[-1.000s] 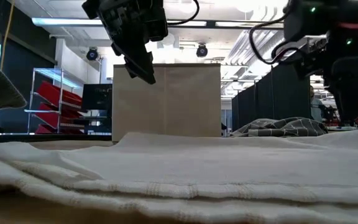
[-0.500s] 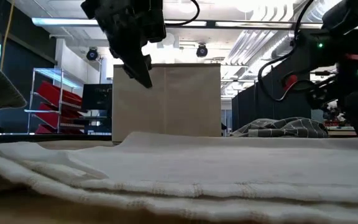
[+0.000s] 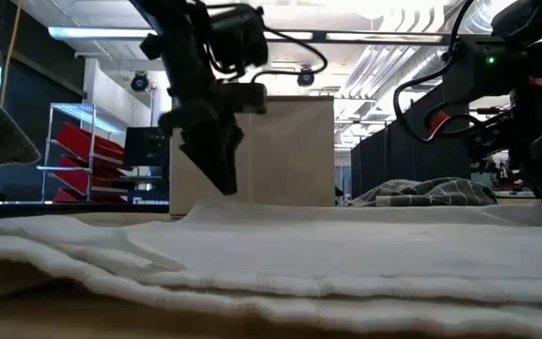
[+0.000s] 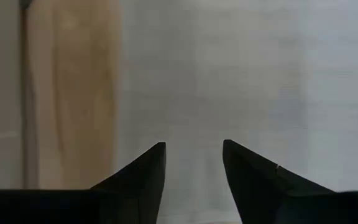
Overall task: Fold towel
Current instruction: Fold the white towel
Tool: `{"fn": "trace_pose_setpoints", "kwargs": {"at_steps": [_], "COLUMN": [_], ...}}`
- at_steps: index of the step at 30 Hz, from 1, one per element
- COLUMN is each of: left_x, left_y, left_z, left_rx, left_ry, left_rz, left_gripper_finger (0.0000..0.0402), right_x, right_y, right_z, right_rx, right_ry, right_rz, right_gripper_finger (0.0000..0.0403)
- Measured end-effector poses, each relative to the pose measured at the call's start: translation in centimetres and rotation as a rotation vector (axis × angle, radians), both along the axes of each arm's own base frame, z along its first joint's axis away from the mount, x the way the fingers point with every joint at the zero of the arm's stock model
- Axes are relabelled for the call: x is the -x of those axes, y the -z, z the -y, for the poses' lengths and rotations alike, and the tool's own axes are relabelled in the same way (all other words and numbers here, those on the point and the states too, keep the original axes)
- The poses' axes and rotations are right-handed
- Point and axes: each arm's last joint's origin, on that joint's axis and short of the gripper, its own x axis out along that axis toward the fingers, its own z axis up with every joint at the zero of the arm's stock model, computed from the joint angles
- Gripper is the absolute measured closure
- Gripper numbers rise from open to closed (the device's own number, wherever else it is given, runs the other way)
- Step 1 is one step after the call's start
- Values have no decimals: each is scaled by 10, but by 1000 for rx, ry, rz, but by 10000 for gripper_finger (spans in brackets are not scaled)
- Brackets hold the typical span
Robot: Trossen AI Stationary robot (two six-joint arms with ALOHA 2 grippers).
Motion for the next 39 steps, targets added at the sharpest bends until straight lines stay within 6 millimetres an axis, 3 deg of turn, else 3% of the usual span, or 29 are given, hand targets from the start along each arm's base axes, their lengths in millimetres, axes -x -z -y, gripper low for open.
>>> {"fn": "trace_pose_setpoints", "kwargs": {"at_steps": [8,19,24,29,33,39], "left_x": [5,-2,1,4,8,16], "left_y": [-7,25,33,40,29,4], "left_z": [-1,-26,-22,-16,-3,7], "left_rx": [-105,-77,0,63,65,-11], "left_ry": [-41,-65,-101,-136,-144,-179], "left_rz": [-13,-84,-144,-204,-194,-217], "left_gripper_finger": [202,202,254,314,389,388], "right_x": [0,0,-3,-6,-4,2], "right_y": [0,-1,-14,-44,-68,-95], "right_z": [0,-1,-2,0,3,8], "right_rx": [-12,-30,-45,14,122,271], "right_ry": [4,4,4,-3,-12,-14], "right_rz": [2,6,44,92,117,136], "right_gripper_finger": [387,387,387,387,387,387]}}
